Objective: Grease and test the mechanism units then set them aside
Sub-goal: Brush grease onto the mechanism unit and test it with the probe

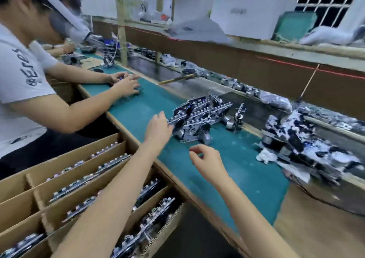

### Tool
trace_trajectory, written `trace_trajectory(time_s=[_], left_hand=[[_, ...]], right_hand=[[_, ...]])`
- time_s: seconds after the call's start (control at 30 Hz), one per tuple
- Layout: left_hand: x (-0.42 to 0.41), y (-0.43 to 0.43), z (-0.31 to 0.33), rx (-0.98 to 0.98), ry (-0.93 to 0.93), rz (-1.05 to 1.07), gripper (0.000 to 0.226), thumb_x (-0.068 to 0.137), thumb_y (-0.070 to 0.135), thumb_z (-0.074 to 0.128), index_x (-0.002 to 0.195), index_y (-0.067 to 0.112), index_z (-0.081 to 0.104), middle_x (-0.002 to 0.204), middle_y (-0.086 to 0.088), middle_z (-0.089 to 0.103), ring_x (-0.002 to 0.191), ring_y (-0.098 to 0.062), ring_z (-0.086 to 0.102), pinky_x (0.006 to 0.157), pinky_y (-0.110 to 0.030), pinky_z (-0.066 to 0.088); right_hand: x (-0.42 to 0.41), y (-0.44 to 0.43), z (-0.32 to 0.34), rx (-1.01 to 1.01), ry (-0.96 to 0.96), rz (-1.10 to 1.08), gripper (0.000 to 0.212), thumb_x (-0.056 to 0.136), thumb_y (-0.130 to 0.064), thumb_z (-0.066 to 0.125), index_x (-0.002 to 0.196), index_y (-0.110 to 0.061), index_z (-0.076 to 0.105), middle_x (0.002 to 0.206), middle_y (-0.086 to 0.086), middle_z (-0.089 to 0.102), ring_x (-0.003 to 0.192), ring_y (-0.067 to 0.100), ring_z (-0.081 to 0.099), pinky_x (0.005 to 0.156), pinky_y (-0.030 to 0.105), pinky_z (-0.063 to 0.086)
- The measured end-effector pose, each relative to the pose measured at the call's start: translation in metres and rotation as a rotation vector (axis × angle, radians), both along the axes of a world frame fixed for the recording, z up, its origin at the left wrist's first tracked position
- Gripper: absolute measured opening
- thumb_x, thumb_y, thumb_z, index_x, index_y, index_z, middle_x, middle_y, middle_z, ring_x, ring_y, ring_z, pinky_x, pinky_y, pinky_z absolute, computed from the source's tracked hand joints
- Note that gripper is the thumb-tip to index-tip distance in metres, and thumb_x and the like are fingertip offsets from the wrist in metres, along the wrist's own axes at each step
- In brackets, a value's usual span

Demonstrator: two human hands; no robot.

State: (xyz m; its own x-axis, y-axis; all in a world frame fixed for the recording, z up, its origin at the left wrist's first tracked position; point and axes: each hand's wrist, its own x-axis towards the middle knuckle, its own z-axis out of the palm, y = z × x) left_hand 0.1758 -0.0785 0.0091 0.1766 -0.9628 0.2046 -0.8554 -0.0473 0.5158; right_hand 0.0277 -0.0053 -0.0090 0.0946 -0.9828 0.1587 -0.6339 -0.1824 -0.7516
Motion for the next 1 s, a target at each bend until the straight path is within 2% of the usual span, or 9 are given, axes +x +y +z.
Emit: trace_trajectory(time_s=[0.13,0.4,0.53,0.63,0.73,0.8,0.87,0.93,1.0], left_hand=[[-0.017,-0.033,-0.003,0.156,-0.155,0.002,0.032,0.094,0.012,0.05,0.123,-0.003,0.045,0.129,-0.024,0.05,0.12,-0.039,0.048,0.094,-0.043,0.04],[-0.02,-0.033,-0.001,0.158,-0.301,0.122,0.025,0.089,0.001,0.051,0.113,0.0,0.057,0.121,-0.021,0.058,0.114,-0.036,0.054,0.086,-0.038,0.044],[-0.013,-0.02,0.028,0.121,-0.357,0.196,0.027,0.088,0.002,0.053,0.114,0.003,0.06,0.121,-0.019,0.059,0.116,-0.035,0.055,0.085,-0.036,0.045],[-0.006,-0.005,0.057,0.032,-0.341,0.218,0.019,0.088,0.002,0.053,0.105,0.002,0.062,0.116,-0.022,0.06,0.111,-0.039,0.055,0.082,-0.038,0.045],[-0.001,0.007,0.075,-0.056,-0.05,0.094,0.018,0.083,-0.002,0.053,0.066,0.003,0.051,0.086,-0.03,0.057,0.079,-0.039,0.051,0.064,-0.034,0.037],[-0.014,0.017,0.075,0.005,0.389,-0.067,0.025,0.084,-0.006,0.058,0.062,0.006,0.052,0.072,-0.02,0.051,0.065,-0.029,0.042,0.058,-0.03,0.033],[-0.044,0.029,0.064,0.081,0.767,-0.204,0.022,0.088,-0.005,0.057,0.068,0.004,0.055,0.077,-0.016,0.05,0.064,-0.023,0.04,0.058,-0.029,0.032],[-0.083,0.041,0.045,0.008,0.797,-0.295,0.016,0.089,-0.002,0.056,0.074,-0.001,0.054,0.077,-0.016,0.048,0.062,-0.02,0.036,0.053,-0.029,0.025],[-0.123,0.054,0.022,-0.189,0.644,-0.323,0.009,0.089,0.001,0.056,0.085,-0.005,0.061,0.072,-0.018,0.053,0.059,-0.026,0.041,0.053,-0.034,0.029]], right_hand=[[-0.04,0.001,-0.008,0.019,0.015,-0.076,0.017,0.09,-0.013,0.054,0.1,-0.007,0.066,0.083,-0.003,0.059,0.071,0.013,0.054,0.062,0.015,0.033],[-0.074,0.0,-0.003,0.014,0.021,-0.104,0.018,0.091,-0.013,0.053,0.102,-0.008,0.066,0.087,-0.003,0.06,0.08,0.015,0.058,0.055,0.014,0.034],[-0.074,0.002,0.005,0.003,-0.037,-0.072,0.016,0.091,-0.014,0.053,0.1,-0.009,0.066,0.082,-0.006,0.059,0.083,0.02,0.061,0.055,0.011,0.037],[-0.074,0.006,0.015,-0.014,-0.104,-0.058,0.016,0.091,-0.014,0.053,0.1,-0.01,0.066,0.078,-0.009,0.057,0.085,0.022,0.063,0.067,0.021,0.044],[-0.079,0.008,0.027,-0.005,-0.244,-0.063,0.016,0.094,-0.018,0.049,0.106,-0.018,0.061,0.091,-0.005,0.059,0.082,0.015,0.062,0.074,0.03,0.05],[-0.087,0.011,0.034,0.04,-0.398,-0.065,0.017,0.097,-0.024,0.044,0.112,-0.025,0.052,0.103,-0.006,0.057,0.08,0.006,0.06,0.068,0.025,0.051],[-0.102,0.018,0.039,0.023,-0.505,-0.106,0.019,0.098,-0.031,0.04,0.116,-0.03,0.045,0.106,-0.012,0.054,0.082,0.003,0.059,0.066,0.022,0.049],[-0.122,0.025,0.042,-0.029,-0.52,-0.171,0.02,0.096,-0.037,0.038,0.113,-0.031,0.048,0.102,-0.014,0.054,0.083,0.004,0.059,0.063,0.021,0.05],[-0.139,0.032,0.042,0.003,-0.577,-0.223,0.023,0.096,-0.039,0.038,0.099,-0.024,0.056,0.094,-0.003,0.057,0.069,0.008,0.062,0.055,0.021,0.052]])
